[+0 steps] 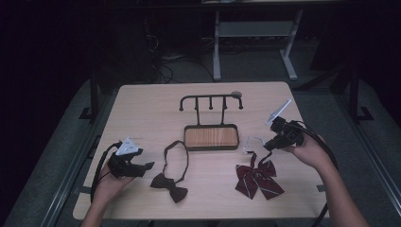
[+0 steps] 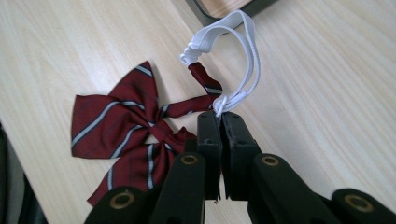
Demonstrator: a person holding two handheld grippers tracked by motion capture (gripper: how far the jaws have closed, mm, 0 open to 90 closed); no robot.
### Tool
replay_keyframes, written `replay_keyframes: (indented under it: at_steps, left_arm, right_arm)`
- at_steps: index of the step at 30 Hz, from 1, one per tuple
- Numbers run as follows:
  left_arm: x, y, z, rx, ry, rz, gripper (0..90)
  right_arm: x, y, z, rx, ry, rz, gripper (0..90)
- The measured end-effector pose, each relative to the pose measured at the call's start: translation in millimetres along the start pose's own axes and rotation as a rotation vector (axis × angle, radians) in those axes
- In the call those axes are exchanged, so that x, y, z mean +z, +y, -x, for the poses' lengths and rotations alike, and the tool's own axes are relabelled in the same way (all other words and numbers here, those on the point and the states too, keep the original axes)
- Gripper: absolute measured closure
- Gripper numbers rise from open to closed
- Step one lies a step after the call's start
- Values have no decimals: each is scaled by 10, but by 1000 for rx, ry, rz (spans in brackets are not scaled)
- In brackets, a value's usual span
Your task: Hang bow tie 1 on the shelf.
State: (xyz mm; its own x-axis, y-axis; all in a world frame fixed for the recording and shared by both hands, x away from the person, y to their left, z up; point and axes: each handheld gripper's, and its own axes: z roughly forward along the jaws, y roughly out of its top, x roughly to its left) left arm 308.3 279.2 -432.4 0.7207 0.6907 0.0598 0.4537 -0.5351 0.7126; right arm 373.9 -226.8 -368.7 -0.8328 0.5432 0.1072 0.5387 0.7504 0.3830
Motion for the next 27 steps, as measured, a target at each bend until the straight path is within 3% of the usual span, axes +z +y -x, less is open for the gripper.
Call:
replay_keyframes:
  at_steps: [13,27]
  left_arm:
    - [-1,-1,0,1,0,1,287]
    - [-8,-3,-4,-1,4,15,287]
  right_arm:
    - [-216,128,-110,-62,33,14,863]
    - [-440,286,-206,-104,18,38,864]
